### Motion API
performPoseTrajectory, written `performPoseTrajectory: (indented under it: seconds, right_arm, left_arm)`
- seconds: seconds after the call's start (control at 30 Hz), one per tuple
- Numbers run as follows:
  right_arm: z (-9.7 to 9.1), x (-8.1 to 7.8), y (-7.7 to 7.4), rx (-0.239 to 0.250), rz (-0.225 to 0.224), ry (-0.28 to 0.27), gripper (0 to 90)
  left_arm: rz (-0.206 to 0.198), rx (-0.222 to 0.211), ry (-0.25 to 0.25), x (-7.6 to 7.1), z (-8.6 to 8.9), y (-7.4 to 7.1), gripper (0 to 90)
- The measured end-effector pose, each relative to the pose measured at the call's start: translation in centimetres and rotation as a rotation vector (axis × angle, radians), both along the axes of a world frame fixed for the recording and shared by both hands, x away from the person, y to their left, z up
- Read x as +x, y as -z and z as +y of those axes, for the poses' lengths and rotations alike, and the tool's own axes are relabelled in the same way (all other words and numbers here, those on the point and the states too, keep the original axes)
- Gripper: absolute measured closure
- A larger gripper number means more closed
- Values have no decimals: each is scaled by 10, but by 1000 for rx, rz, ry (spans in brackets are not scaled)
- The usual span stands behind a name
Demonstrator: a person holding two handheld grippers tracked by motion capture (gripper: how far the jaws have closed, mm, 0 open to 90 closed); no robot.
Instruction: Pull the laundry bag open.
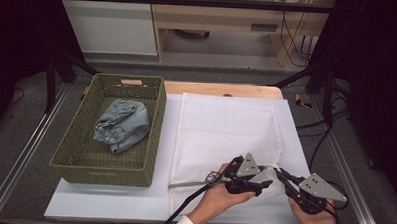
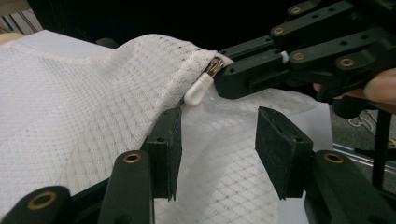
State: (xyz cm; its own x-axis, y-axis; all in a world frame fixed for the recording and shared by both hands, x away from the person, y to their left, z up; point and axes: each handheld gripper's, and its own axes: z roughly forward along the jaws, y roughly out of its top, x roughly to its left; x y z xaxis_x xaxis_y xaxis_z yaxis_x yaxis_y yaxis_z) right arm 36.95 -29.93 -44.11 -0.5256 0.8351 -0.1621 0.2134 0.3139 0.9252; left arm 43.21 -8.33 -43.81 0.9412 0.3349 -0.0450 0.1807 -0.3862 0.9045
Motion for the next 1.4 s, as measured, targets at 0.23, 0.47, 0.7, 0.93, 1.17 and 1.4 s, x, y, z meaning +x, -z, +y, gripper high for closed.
performPoseTrajectory:
  seconds: [0.23,0.47,0.7,0.93,1.17,1.4]
  right_arm:
    - [2,0,0,-3,2,-13,855]
    - [3,1,2,-14,13,-9,854]
    - [3,2,3,-16,28,-4,854]
    - [4,2,3,-18,33,-9,854]
    - [4,2,3,-18,35,-10,854]
    - [4,3,3,-17,39,-10,854]
  left_arm:
    - [9,0,16,3,-4,2,533]
    - [21,-20,24,4,-3,2,596]
    - [66,-63,23,9,0,1,700]
    - [108,-94,25,9,-2,2,759]
    - [142,-126,3,12,-2,3,828]
    - [172,-155,-20,12,-2,4,839]
